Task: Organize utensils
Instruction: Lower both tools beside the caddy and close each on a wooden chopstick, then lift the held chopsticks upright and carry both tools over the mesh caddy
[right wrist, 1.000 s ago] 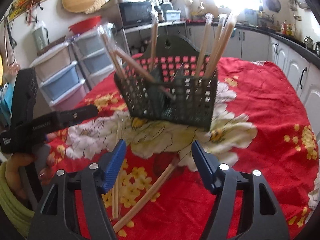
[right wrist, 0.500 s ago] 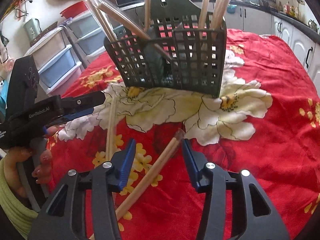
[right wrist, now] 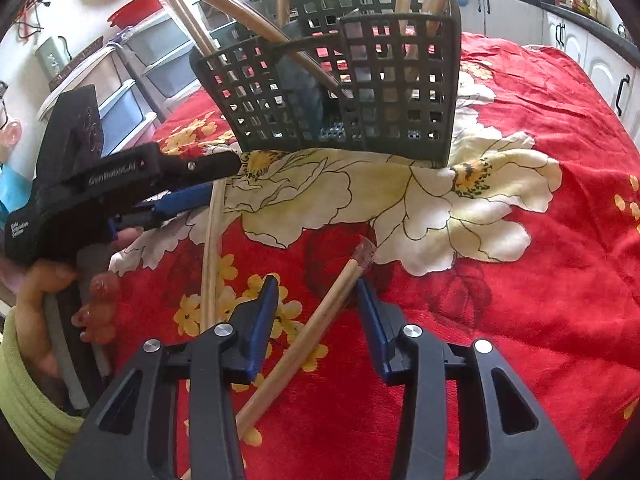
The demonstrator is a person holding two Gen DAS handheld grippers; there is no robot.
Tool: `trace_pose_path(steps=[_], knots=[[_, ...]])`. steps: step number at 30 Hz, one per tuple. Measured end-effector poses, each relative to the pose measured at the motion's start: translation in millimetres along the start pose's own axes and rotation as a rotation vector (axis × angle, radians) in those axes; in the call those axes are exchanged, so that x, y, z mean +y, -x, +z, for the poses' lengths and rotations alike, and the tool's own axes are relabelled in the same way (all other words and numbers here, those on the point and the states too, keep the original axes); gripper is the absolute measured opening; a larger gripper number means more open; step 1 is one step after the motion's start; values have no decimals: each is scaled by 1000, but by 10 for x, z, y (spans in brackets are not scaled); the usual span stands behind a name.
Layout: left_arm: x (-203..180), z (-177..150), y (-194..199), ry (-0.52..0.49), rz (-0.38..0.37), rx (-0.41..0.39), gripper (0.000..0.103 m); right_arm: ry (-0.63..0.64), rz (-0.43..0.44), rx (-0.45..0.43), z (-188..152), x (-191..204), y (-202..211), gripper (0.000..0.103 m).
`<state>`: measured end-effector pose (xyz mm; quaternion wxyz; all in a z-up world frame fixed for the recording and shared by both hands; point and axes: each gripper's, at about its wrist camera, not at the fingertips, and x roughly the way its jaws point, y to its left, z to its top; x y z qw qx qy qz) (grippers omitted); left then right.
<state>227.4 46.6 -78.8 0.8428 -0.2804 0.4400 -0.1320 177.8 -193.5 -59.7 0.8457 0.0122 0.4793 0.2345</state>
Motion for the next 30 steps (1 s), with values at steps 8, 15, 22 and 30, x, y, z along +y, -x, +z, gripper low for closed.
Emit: trace_pose_path(steps=[8,15,22,30], knots=[[130,82,-64,15,35,-6,19,-41,14,13,14,-74,-31,32],[238,87,-52,35,35,-12,8,-78,18,11,5,-165,-17,21],[286,61,-28,47,3,-20,6,-104,24,4,40,-179,-1,14],[265,-13,222,46,5,-69,5,-106,47,-42,97,-185,163,13]])
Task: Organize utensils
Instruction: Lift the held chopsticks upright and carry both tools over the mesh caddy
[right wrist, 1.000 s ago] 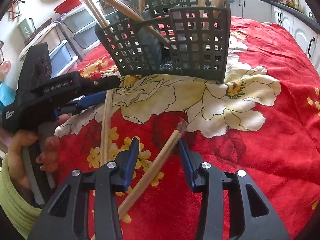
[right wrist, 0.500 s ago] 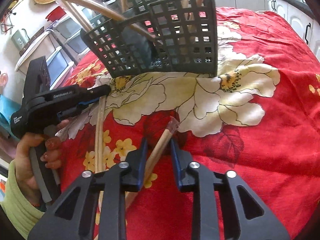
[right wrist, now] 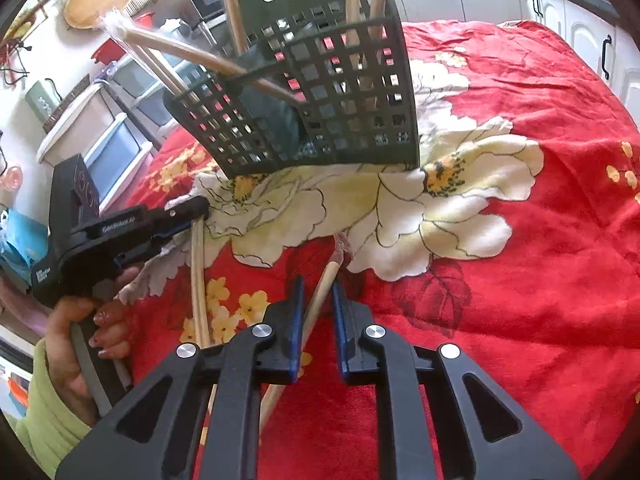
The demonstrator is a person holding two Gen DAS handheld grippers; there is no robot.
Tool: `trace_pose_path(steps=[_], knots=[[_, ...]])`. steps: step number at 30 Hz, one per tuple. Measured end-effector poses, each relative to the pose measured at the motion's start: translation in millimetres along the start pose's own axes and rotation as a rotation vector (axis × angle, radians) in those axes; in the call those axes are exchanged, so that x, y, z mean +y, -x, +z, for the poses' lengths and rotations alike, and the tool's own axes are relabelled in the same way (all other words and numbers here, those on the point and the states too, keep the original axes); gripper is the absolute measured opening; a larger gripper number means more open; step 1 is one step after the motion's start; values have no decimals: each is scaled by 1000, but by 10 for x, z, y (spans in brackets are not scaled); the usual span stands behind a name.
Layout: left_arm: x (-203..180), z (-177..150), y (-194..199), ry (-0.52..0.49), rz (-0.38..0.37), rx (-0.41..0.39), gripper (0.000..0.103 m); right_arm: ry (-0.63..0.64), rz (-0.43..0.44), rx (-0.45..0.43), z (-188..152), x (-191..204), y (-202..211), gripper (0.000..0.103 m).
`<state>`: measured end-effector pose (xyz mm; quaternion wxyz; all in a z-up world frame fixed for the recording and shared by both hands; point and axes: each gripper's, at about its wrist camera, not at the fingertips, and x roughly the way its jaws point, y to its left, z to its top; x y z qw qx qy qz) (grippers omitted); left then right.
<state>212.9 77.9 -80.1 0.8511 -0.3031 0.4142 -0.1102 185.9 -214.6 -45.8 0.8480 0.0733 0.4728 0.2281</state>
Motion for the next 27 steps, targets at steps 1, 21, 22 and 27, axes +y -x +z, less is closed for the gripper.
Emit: trace_pose_path(steps=[1,21,22,27], knots=[[-20,-3,67,-7,-1,-15,5,5,8,-11,7,11,34,13],[-706,-92,825,-206,-31,-203,4,109,58,-177,91,314,536,8],[-736,-99,844,-213,-36,-206,4,111,57,-182,92,325,552,7],[-863,-123,889,-243,-58,-214,3,117,56,-199,110,325,610,7]])
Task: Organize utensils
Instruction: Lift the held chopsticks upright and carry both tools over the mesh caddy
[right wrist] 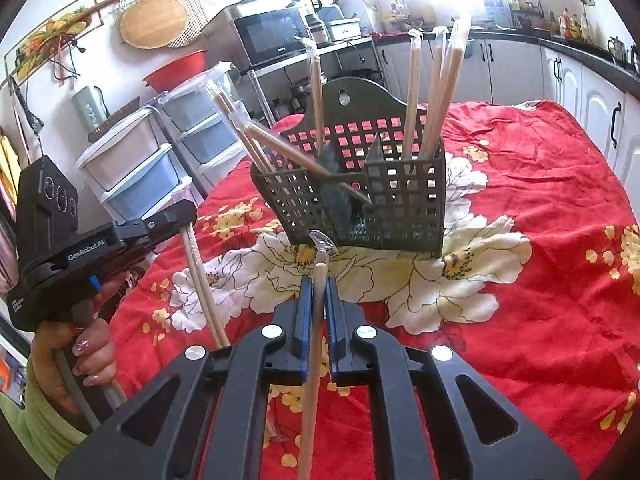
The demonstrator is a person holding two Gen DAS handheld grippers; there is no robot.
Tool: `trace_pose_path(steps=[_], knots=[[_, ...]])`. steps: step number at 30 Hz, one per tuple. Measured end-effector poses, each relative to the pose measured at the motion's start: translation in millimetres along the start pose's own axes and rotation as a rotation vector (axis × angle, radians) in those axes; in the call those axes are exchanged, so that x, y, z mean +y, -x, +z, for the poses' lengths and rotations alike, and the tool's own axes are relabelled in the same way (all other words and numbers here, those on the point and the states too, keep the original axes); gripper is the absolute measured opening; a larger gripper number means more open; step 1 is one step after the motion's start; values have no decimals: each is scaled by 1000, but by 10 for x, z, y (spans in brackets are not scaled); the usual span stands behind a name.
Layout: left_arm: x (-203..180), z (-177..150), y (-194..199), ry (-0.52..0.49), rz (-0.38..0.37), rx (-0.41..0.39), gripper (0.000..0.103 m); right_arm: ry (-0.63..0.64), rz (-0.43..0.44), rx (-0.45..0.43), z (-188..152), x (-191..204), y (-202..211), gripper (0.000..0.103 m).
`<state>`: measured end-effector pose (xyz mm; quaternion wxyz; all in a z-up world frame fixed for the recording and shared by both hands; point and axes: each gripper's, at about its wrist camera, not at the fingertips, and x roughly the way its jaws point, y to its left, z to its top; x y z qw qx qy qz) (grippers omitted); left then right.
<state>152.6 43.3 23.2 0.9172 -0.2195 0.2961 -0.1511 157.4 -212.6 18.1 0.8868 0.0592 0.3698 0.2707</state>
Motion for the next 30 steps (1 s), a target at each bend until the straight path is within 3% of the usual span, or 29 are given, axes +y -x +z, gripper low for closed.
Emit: trace_pose_path(steps=[14,30], knots=[[-369,101,20,-76,-54,-18,3,31,-27,-120,251,-8,324,6],[-904,459,54,-185,-130,-100,3,96,-33,-302,654,89,740,6]])
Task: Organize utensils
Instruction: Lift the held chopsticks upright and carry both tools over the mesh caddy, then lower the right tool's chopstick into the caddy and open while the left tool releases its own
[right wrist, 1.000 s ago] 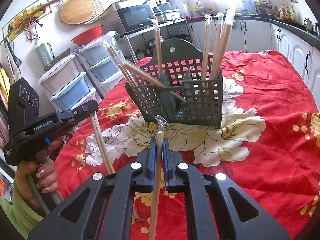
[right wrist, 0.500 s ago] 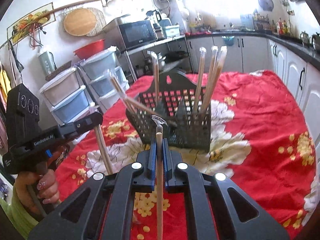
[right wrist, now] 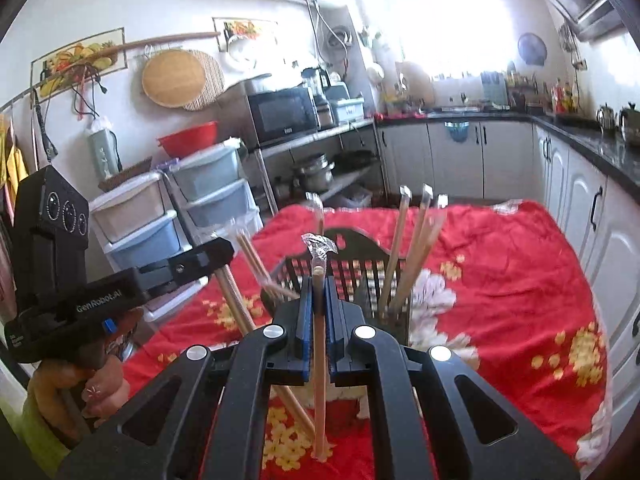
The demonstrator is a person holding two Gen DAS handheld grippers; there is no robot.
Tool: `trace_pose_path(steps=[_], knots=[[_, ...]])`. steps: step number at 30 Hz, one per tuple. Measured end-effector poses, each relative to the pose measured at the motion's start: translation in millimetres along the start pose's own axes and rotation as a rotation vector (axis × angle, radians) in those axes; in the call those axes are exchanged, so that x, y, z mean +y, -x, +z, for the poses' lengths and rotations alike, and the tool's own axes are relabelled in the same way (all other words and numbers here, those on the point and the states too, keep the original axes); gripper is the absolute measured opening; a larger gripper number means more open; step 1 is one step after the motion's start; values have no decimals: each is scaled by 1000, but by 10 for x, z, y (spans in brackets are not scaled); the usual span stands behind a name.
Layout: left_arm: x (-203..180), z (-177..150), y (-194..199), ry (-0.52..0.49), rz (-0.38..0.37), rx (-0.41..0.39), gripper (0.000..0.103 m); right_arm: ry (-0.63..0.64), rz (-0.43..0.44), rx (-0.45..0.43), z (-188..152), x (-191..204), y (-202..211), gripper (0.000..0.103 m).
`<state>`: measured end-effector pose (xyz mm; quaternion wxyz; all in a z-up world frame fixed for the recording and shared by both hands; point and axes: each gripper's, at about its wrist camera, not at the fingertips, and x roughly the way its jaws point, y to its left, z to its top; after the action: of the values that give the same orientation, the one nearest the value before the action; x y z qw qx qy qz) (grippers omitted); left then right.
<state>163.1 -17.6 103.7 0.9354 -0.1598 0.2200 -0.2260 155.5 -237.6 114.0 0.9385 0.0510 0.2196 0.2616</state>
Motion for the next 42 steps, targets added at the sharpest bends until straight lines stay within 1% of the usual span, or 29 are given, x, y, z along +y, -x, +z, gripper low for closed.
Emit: trace_pose_path(steps=[9,15,18,21,26,30,34,37,42], knots=[[-161,290,33,-64,4,-52,3,41,-7,-78,253,51,96,6],[-226,553,58,-89,23,-111,3,48,-11,-158,523,64,120,6],[-239,694,56,-95,39,-148,3,51,-14,-204,666,60,125,6],[-222,836,50,-95,65,-185,3,57,-22,-232,783,52,104,6],[-154,989,16,-83,108,-232,3,58,-35,-284,963,11,63,6],[-113,1051,-12,-85,142,-263,3,84,-36,-347,1051,-16,22,6],[-80,1028,-103,-94,175,-279,3,119,-68,-381,1019,-43,-37,6],[-24,964,-189,-91,189,-274,3,125,-93,-373,953,-83,-133,6],[57,828,-350,-85,204,-252,3,98,-100,-331,835,-171,-330,6]])
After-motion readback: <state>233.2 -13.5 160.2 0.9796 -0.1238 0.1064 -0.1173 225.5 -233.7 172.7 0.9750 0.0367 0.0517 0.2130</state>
